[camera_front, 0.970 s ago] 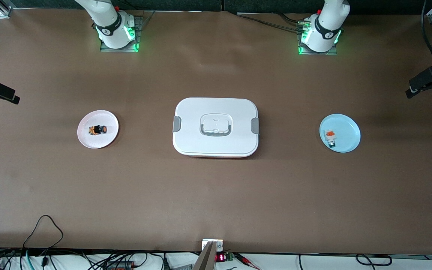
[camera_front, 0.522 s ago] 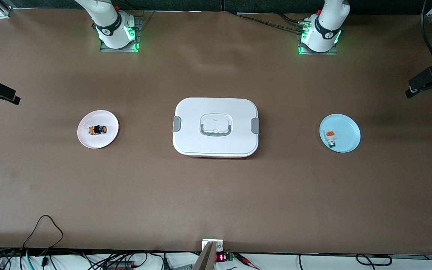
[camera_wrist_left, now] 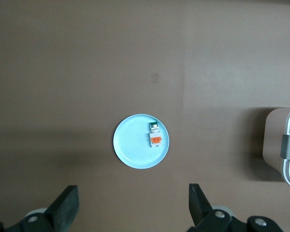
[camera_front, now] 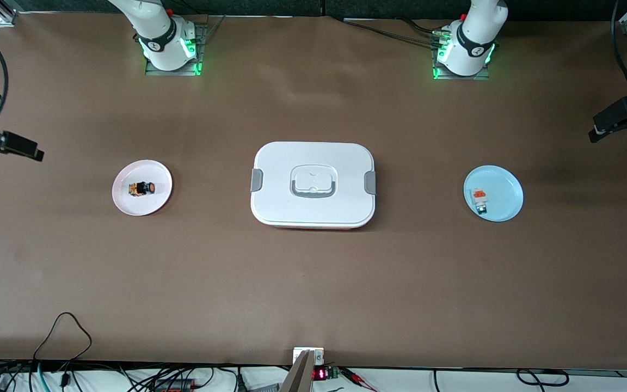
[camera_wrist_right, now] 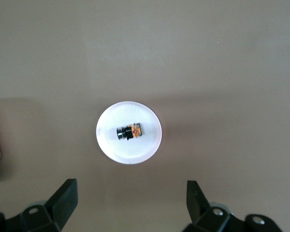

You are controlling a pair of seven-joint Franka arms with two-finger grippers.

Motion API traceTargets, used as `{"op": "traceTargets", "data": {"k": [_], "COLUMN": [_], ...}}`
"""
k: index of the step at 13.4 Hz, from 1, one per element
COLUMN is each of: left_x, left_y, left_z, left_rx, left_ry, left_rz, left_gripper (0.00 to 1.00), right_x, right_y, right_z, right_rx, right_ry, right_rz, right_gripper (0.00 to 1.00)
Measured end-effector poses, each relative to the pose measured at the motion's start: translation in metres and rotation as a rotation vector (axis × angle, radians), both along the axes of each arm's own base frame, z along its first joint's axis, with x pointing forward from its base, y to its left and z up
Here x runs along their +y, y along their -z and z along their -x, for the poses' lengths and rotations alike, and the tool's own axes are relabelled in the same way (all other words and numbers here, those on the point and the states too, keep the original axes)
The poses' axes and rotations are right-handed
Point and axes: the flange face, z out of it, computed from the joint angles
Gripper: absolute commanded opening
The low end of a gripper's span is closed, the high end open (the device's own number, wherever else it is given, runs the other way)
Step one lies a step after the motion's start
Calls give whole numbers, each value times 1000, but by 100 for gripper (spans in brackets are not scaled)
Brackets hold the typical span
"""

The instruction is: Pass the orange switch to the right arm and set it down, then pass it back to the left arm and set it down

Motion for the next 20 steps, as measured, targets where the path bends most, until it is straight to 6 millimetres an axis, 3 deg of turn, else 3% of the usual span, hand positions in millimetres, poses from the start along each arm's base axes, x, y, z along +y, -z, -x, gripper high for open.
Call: {"op": "traceTargets", "data": {"k": [5, 7, 11, 16, 20], "left_x": [0, 0, 0, -1, -6], "left_y": [0, 0, 2, 3, 6], "left_z": [0, 0, -1, -2, -4], "left_rx": [-1, 0, 3, 6, 10], "left_ry": [0, 0, 0, 3, 9], "left_rz": [0, 0, 0, 0, 15], "left_gripper": [100, 100, 100, 100, 100], "right_x": [2, 5, 41, 41, 49], "right_y": [66, 97, 155, 238, 273], "right_z": [-25, -25, -15, 20, 39], "right_rx": [52, 74, 73, 56, 65], "right_ry": [-4, -9, -69, -69, -121], "right_rz": [9, 7, -7, -3, -10], "right_gripper": [100, 100, 100, 100, 100]}}
